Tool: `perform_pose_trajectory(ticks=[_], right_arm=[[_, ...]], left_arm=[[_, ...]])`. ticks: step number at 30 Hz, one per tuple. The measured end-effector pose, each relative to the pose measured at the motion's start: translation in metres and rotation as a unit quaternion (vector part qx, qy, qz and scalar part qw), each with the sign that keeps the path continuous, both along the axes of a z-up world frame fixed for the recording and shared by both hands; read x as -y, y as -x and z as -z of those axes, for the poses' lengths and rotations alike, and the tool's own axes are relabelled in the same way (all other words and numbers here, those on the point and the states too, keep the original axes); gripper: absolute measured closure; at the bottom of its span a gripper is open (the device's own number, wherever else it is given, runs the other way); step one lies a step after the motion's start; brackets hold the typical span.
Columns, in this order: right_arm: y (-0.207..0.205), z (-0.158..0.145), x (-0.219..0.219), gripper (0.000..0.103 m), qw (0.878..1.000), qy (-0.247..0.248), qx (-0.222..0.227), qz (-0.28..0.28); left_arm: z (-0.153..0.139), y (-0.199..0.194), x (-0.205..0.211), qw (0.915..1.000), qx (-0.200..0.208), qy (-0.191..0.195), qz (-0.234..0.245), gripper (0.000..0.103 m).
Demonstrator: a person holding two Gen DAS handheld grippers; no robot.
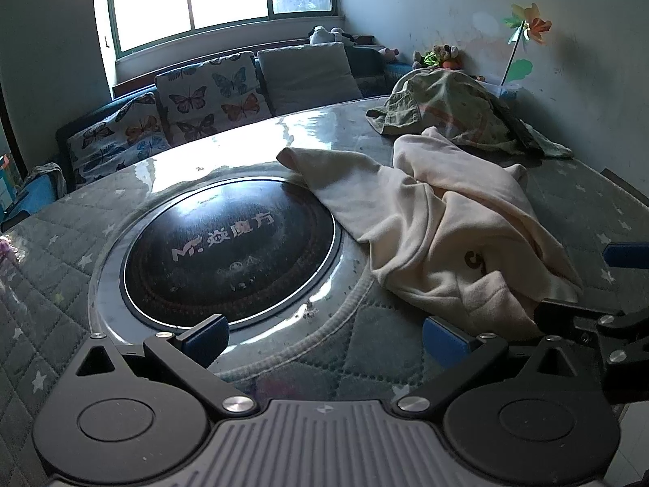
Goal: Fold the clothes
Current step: 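Grasp a sweatshirt edge with the left gripper while the right gripper grasps another edge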
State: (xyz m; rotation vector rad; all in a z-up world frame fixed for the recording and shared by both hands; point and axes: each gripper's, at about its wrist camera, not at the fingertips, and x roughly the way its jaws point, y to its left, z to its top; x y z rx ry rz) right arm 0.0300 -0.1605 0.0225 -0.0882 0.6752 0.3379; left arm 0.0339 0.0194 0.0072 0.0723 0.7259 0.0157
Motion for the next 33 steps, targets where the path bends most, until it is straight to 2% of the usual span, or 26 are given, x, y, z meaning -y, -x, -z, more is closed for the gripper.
perform_pose_trajectory(ticks=[8, 16, 20, 28, 33], right_arm=[[-0.015, -0.006, 0.004, 0.001, 1.000, -0.005, 0.005, 0.006], [-0.044, -0.010, 0.004, 0.010, 1.000, 0.001, 0.015, 0.011], [-0.065, -0.008, 0.005, 0.017, 1.000, -0.004, 0.007, 0.019], [-0.098, -0.001, -0.007, 0.038, 1.000, 0.015, 0.001, 0.005], [-0.113, 0.003, -0.013, 0.048, 1.000, 0.023, 0.000, -0.004]], left_arm=[[-0.007, -0.014, -0.001, 1.0000, 0.003, -0.004, 0.003, 0.000], [-0.016, -0.042, -0.002, 1.0000, 0.007, 0.004, 0.004, 0.000], [-0.016, -0.063, -0.004, 0.9999, 0.001, 0.014, 0.003, 0.001], [-0.005, -0.117, -0.009, 0.9995, -0.018, 0.027, 0.002, 0.019], [0.003, -0.156, -0.019, 0.9990, -0.025, 0.033, -0.019, 0.023]])
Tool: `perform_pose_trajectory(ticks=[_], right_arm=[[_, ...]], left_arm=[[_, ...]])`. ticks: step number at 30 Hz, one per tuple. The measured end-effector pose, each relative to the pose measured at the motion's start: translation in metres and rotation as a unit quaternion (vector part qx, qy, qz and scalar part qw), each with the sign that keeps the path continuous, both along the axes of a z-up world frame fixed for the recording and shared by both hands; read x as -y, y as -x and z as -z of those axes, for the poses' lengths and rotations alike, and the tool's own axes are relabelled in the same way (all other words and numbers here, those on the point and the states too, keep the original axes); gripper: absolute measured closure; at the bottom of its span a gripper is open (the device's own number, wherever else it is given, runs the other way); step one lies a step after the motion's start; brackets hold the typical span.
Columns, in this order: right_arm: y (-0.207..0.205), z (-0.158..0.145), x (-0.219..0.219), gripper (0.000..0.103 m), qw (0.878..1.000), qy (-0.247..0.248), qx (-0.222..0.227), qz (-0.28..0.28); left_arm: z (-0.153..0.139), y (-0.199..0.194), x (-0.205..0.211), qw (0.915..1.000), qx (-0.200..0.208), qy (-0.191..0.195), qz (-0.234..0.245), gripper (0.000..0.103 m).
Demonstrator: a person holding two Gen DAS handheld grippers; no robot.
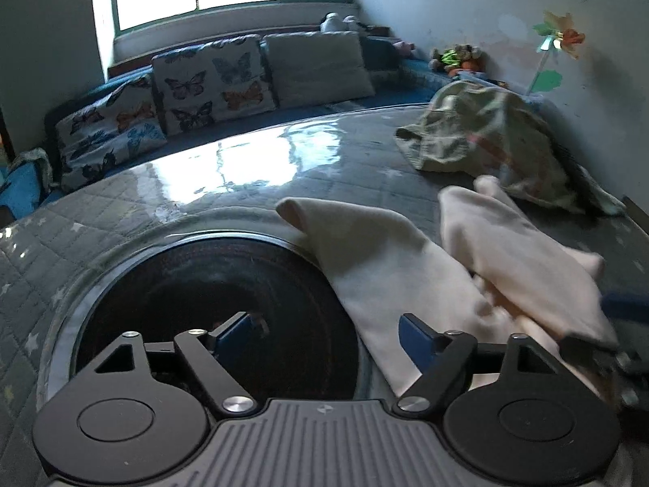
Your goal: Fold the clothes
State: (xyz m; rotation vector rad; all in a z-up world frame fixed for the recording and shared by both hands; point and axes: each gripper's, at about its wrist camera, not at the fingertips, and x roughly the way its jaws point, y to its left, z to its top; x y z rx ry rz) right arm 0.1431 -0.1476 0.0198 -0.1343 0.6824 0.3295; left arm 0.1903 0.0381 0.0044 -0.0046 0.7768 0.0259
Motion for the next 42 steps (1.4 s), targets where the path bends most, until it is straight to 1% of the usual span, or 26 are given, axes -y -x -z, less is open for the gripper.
perform_pose_trajectory(ticks=[2, 3, 7, 8, 10, 11, 14, 16, 18, 19, 20, 21, 23, 24, 25, 27, 30, 32, 36, 40, 42], right_arm=[[-0.004, 0.001, -0.002, 0.048, 1.000, 0.001, 0.001, -0.003], [-0.006, 0.001, -0.002, 0.050, 1.000, 0.001, 0.000, -0.005], [-0.016, 0.001, -0.005, 0.052, 1.000, 0.000, -0.001, -0.012], [-0.018, 0.002, -0.005, 0.053, 1.000, -0.001, -0.002, -0.013], [-0.023, 0.004, -0.005, 0.056, 1.000, -0.002, -0.007, -0.013], [-0.024, 0.005, -0.004, 0.058, 1.000, -0.003, -0.009, -0.012], [-0.027, 0.007, -0.003, 0.059, 1.000, -0.006, -0.017, -0.014], [-0.026, 0.007, -0.004, 0.059, 1.000, -0.005, -0.016, -0.018], [-0.027, 0.007, -0.007, 0.059, 1.000, -0.004, -0.016, -0.022], [-0.028, 0.008, -0.007, 0.059, 1.000, -0.003, -0.017, -0.022], [-0.029, 0.008, -0.007, 0.059, 1.000, -0.002, -0.017, -0.023], [-0.030, 0.009, -0.008, 0.063, 1.000, 0.000, -0.018, -0.023], [-0.030, 0.009, -0.007, 0.068, 1.000, -0.001, -0.014, -0.019], [-0.031, 0.009, -0.006, 0.072, 1.000, -0.003, -0.014, -0.018], [-0.031, 0.009, -0.005, 0.074, 1.000, -0.006, -0.014, -0.016], [-0.031, 0.008, -0.003, 0.081, 1.000, -0.009, -0.012, -0.013], [-0.030, 0.006, 0.003, 0.088, 1.000, -0.020, -0.009, -0.006], [-0.029, 0.005, 0.005, 0.090, 1.000, -0.027, -0.007, 0.001], [-0.023, -0.001, 0.011, 0.094, 0.999, -0.042, 0.003, 0.016], [-0.018, -0.009, 0.017, 0.094, 0.998, -0.053, 0.015, 0.029], [-0.017, -0.013, 0.021, 0.094, 0.997, -0.060, 0.018, 0.035]], left_arm=[[0.002, -0.016, -0.003, 1.0000, -0.001, 0.002, -0.009, 0.023], [0.003, -0.024, -0.004, 0.9999, -0.001, 0.002, -0.013, 0.023], [0.007, -0.053, -0.014, 0.9994, -0.004, 0.015, -0.031, 0.023], [0.008, -0.060, -0.016, 0.9992, -0.006, 0.020, -0.035, 0.021], [0.011, -0.072, -0.021, 0.9987, -0.010, 0.026, -0.042, 0.022], [0.013, -0.077, -0.023, 0.9985, -0.010, 0.030, -0.044, 0.023], [0.018, -0.090, -0.025, 0.9985, -0.013, 0.037, -0.040, 0.024], [0.022, -0.096, -0.025, 0.9983, -0.015, 0.043, -0.037, 0.032], [0.024, -0.100, -0.024, 0.9979, -0.012, 0.056, -0.030, 0.047], [0.023, -0.101, -0.022, 0.9978, -0.010, 0.059, -0.026, 0.051], [0.023, -0.102, -0.021, 0.9978, -0.008, 0.062, -0.022, 0.061], [0.022, -0.102, -0.019, 0.9977, -0.006, 0.065, -0.019, 0.072], [0.020, -0.103, -0.016, 0.9973, -0.004, 0.072, -0.012, 0.086], [0.019, -0.103, -0.015, 0.9973, -0.002, 0.072, -0.010, 0.090], [0.019, -0.103, -0.015, 0.9974, 0.002, 0.072, -0.009, 0.092], [0.018, -0.101, -0.017, 0.9974, 0.006, 0.071, -0.012, 0.094], [0.014, -0.095, -0.022, 0.9979, 0.014, 0.058, -0.024, 0.095], [0.010, -0.089, -0.029, 0.9979, 0.021, 0.047, -0.039, 0.095], [-0.002, -0.072, -0.053, 0.9963, 0.028, 0.042, -0.070, 0.095], [-0.017, -0.045, -0.080, 0.9938, 0.046, 0.015, -0.100, 0.095], [-0.026, -0.029, -0.096, 0.9914, 0.055, 0.013, -0.118, 0.095]])
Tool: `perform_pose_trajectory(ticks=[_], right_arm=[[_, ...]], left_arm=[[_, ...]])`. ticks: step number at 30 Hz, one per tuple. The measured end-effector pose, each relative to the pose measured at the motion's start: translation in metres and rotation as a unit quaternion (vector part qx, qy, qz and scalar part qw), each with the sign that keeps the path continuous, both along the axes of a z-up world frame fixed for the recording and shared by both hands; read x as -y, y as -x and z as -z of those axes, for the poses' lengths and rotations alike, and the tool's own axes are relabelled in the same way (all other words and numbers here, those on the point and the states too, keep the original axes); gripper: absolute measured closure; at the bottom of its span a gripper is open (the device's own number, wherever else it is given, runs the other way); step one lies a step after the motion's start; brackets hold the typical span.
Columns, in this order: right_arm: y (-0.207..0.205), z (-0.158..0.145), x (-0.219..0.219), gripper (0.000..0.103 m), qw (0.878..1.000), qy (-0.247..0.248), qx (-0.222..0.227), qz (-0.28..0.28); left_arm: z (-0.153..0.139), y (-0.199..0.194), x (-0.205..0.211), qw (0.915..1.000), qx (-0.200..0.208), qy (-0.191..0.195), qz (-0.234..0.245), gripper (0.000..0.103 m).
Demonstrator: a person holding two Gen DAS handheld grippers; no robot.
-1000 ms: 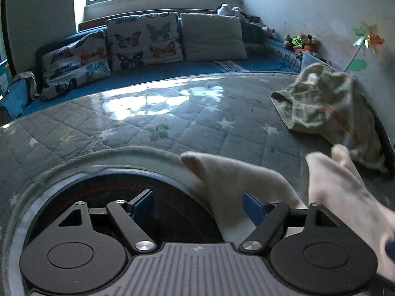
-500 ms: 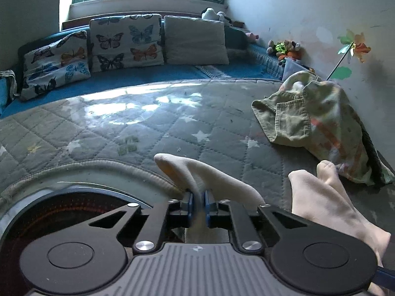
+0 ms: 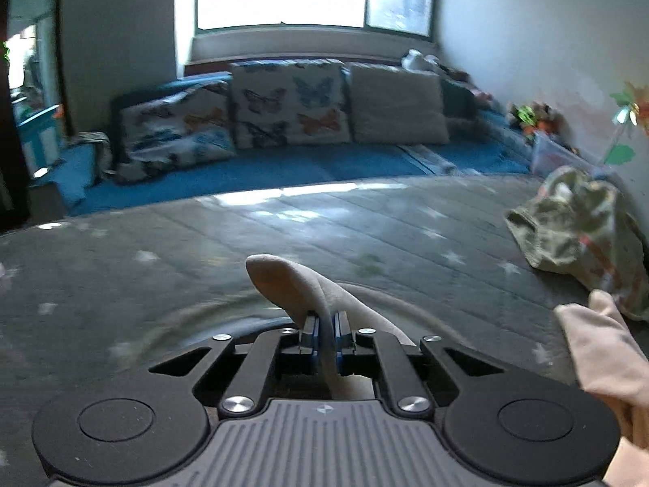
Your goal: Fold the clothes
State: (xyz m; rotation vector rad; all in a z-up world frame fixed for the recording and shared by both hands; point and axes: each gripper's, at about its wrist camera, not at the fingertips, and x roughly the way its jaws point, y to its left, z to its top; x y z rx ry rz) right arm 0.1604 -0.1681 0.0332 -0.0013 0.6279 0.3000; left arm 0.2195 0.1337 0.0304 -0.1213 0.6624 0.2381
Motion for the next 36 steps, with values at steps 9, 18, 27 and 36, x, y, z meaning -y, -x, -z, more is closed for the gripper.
perform_pose_trajectory(ticks=[9, 18, 27, 36], right_arm=[[0.010, -0.004, -0.018, 0.095, 0.999, -0.032, -0.005, -0.028], [0.026, 0.015, -0.032, 0.099, 0.996, -0.028, -0.053, -0.060], [0.033, -0.001, -0.054, 0.095, 0.994, -0.003, -0.027, -0.107], [0.016, 0.003, -0.136, 0.079, 0.979, 0.067, -0.012, -0.191]], left_arm=[[-0.026, 0.087, -0.066, 0.9957, 0.011, -0.016, -0.091, 0.095], [-0.021, 0.186, -0.120, 0.9861, -0.050, -0.018, -0.157, 0.095], [-0.009, 0.214, -0.124, 0.9861, -0.082, 0.014, -0.144, 0.078], [-0.023, 0.220, -0.121, 0.9909, -0.054, 0.017, -0.122, 0.046]])
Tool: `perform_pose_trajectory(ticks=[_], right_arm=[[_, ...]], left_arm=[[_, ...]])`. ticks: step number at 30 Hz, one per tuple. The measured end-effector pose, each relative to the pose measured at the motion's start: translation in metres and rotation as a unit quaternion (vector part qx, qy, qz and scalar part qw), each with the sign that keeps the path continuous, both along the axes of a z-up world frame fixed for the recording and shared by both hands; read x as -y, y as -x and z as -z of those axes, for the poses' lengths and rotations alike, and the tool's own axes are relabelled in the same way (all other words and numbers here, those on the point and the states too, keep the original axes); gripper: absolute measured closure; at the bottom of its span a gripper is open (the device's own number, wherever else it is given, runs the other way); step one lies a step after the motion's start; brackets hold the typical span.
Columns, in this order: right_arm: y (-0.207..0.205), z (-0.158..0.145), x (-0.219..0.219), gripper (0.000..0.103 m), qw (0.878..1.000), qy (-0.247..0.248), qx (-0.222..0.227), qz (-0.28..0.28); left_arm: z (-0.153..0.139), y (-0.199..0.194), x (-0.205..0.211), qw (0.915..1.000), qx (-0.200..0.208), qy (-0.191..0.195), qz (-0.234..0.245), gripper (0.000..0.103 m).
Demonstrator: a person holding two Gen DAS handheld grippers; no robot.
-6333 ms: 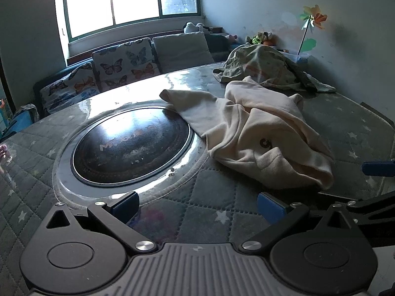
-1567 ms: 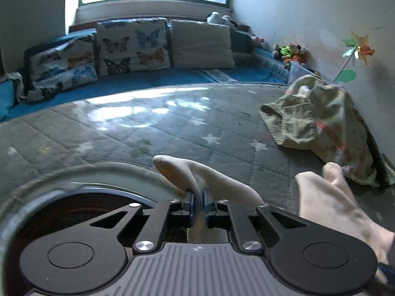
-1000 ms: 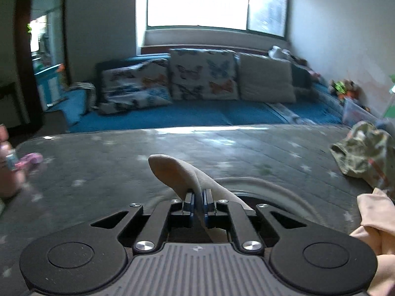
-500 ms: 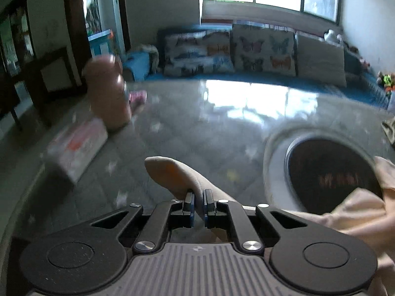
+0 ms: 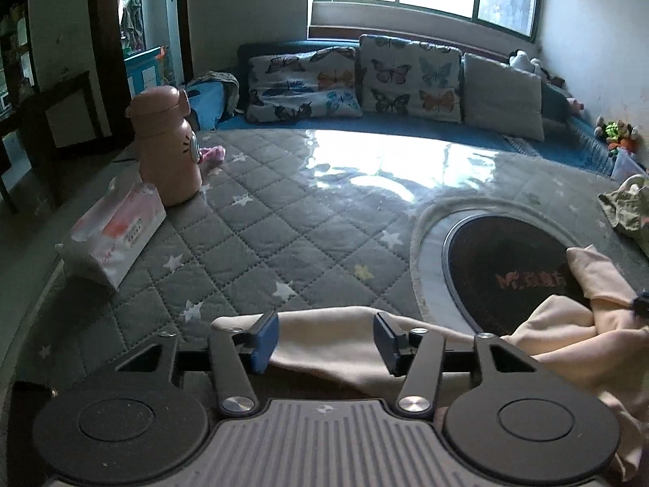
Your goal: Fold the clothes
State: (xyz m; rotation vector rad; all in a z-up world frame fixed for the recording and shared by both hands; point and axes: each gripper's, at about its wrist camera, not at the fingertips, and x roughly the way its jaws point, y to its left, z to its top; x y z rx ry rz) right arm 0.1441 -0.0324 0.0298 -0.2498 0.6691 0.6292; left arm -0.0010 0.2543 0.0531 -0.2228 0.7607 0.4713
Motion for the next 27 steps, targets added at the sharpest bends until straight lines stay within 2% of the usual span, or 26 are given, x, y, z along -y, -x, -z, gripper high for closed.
perform_pose_trajectory(ticks=[2, 5, 7, 10, 14, 16, 18, 24, 27], right_arm=[[-0.004, 0.007, -0.013, 0.075, 1.000, 0.024, 0.005, -0.008], [-0.006, 0.017, -0.030, 0.060, 0.998, 0.062, 0.015, -0.027], [-0.006, 0.019, -0.034, 0.059, 0.997, 0.072, 0.021, -0.026], [-0.007, 0.021, -0.037, 0.065, 0.996, 0.079, 0.028, -0.018], [-0.022, 0.018, -0.026, 0.090, 0.999, 0.035, 0.015, 0.028], [-0.022, 0.012, -0.017, 0.092, 0.999, 0.018, 0.018, 0.039], [-0.018, 0.005, -0.007, 0.100, 0.998, 0.008, 0.030, 0.048], [-0.007, -0.019, 0.051, 0.100, 0.991, -0.030, 0.056, 0.119], [-0.002, -0.022, 0.082, 0.100, 0.984, -0.029, 0.066, 0.166]], left_arm=[[0.001, -0.003, -0.001, 1.0000, 0.001, 0.004, 0.003, 0.046], [0.006, -0.011, 0.001, 0.9999, -0.001, 0.012, 0.010, 0.045], [0.009, -0.018, 0.004, 0.9997, -0.001, 0.018, 0.016, 0.045], [0.012, -0.031, 0.012, 0.9992, 0.003, 0.027, 0.029, 0.045], [0.014, -0.053, 0.030, 0.9977, 0.010, 0.038, 0.055, 0.045], [0.015, -0.065, 0.042, 0.9966, 0.013, 0.037, 0.073, 0.045], [0.015, -0.078, 0.056, 0.9952, 0.015, 0.030, 0.092, 0.045], [0.022, -0.110, 0.085, 0.9903, 0.011, 0.025, 0.136, 0.045], [0.028, -0.125, 0.098, 0.9876, 0.003, 0.023, 0.155, 0.045]])
